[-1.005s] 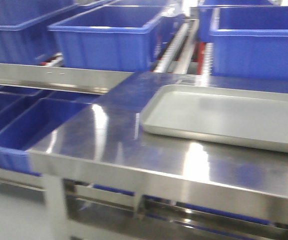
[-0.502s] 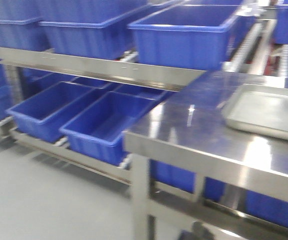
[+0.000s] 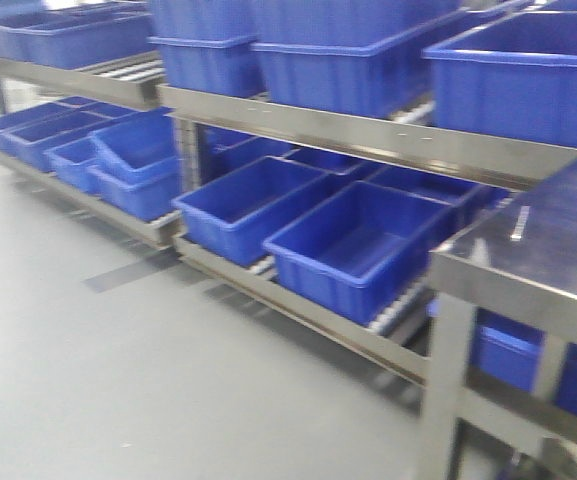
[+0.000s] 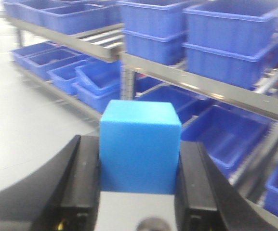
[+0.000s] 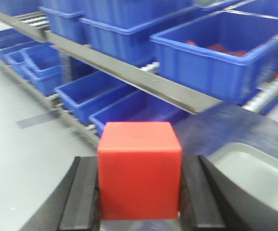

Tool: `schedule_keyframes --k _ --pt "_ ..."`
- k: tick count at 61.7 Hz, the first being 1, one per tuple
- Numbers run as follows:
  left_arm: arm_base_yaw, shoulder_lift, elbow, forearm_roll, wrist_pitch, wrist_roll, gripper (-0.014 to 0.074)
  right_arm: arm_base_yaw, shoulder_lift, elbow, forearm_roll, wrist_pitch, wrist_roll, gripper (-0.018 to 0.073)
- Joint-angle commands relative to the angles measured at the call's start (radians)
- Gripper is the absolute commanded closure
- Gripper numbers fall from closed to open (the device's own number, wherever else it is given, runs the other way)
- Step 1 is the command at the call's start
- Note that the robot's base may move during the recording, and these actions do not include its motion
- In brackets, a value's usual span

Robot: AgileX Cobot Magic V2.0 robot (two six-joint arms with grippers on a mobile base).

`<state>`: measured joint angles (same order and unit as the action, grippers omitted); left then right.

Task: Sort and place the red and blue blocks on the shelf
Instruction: 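Back the base away from the table, turning toward the aisle, then drive the base down the aisle carrying both cubes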

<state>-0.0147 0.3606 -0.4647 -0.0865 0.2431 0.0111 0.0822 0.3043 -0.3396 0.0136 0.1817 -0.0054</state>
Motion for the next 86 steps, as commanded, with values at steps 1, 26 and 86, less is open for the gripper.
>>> schedule_keyframes --k 1,26,86 --pt "0.001 0.012 -0.031 -0.003 -0.094 -0.011 0.0472 -0.006 0.01 -0.028 -0.006 -0.087 -0.006 0.0438" --pt "0.001 0.012 -0.031 -0.003 -0.094 -0.011 0.0472 -0.006 0.01 -0.028 -0.006 -0.087 -0.006 0.0438" --pt "0.001 0.012 -0.031 -0.003 -0.094 -0.011 0.0472 -0.006 0.01 -0.028 -0.006 -0.087 -0.006 0.0438"
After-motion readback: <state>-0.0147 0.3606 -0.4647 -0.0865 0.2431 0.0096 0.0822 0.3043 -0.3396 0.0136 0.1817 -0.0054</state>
